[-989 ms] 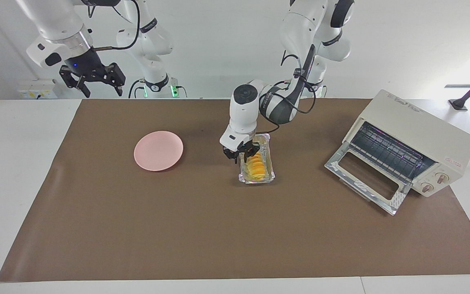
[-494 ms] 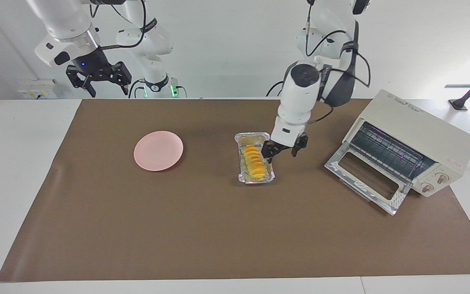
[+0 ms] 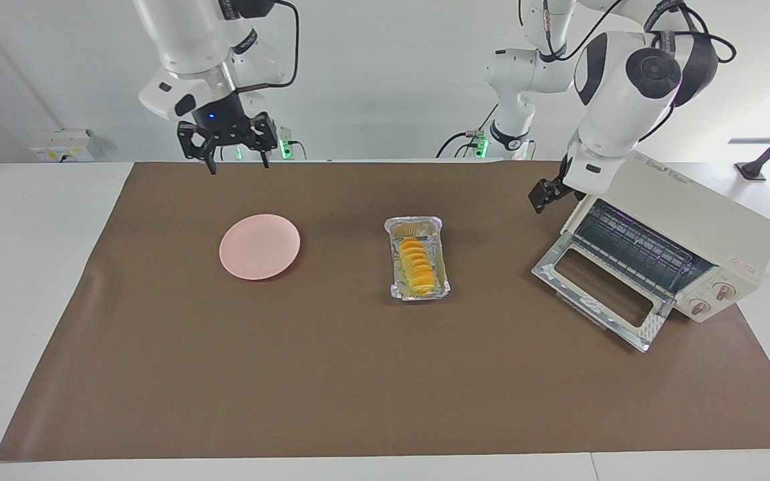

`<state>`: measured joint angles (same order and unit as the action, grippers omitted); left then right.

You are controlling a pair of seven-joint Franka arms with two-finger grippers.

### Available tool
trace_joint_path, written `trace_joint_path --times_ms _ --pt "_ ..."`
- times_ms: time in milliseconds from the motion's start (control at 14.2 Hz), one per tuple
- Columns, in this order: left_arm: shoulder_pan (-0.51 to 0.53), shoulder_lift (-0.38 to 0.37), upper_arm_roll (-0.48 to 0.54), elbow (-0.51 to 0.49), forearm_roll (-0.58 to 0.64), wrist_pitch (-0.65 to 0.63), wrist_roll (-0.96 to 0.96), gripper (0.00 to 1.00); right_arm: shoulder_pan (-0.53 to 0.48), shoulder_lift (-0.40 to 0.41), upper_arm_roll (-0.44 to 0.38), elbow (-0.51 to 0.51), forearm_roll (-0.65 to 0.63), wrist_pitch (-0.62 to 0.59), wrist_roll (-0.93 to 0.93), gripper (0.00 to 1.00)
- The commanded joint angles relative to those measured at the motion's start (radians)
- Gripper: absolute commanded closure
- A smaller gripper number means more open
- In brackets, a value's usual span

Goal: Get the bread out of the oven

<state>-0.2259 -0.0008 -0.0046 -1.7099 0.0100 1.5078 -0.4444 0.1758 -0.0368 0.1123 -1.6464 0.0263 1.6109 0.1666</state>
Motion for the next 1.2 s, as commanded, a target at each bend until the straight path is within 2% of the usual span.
trace_joint_path --times_ms 0,212,283,353,424,565,706,848,989,1130 --pt "0.022 -0.047 -0.009 -0.037 -0.013 -0.041 0.015 0.00 0.089 0.075 -0.003 0.003 -0.005 0.064 0.083 0.00" --pt "0.092 -0.035 -0.035 0.001 -0.013 -0.040 0.050 0.00 0.221 0.175 -0.003 0.013 -0.020 0.173 0.259 0.00" --pt "0.124 -0.013 -0.041 0.051 -0.022 -0.056 0.070 0.00 0.266 0.216 -0.003 0.017 -0.050 0.200 0.304 0.00" --pt "0.152 0.033 -0.038 0.147 -0.033 -0.145 0.148 0.00 0.315 0.262 -0.003 0.025 -0.071 0.246 0.362 0.00" --pt "0.152 0.038 -0.034 0.171 -0.035 -0.167 0.189 0.00 0.333 0.284 -0.003 0.025 -0.077 0.277 0.393 0.00" --pt "0.152 0.027 -0.037 0.138 -0.035 -0.137 0.191 0.00 0.384 0.357 -0.006 0.052 -0.100 0.284 0.451 0.00" --pt "0.152 0.018 -0.040 0.125 -0.033 -0.135 0.194 0.00 0.436 0.504 -0.005 0.192 -0.179 0.284 0.571 0.00" --pt "0.139 0.025 -0.038 0.125 -0.028 -0.141 0.199 0.00 0.439 0.586 -0.005 0.247 -0.200 0.302 0.593 0.00" --pt "0.138 0.027 -0.040 0.136 -0.025 -0.155 0.208 0.00 0.432 0.607 -0.005 0.247 -0.195 0.383 0.591 0.00" --pt "0.138 0.028 -0.038 0.132 -0.028 -0.133 0.216 0.00 0.436 0.635 -0.005 0.249 -0.198 0.395 0.591 0.00"
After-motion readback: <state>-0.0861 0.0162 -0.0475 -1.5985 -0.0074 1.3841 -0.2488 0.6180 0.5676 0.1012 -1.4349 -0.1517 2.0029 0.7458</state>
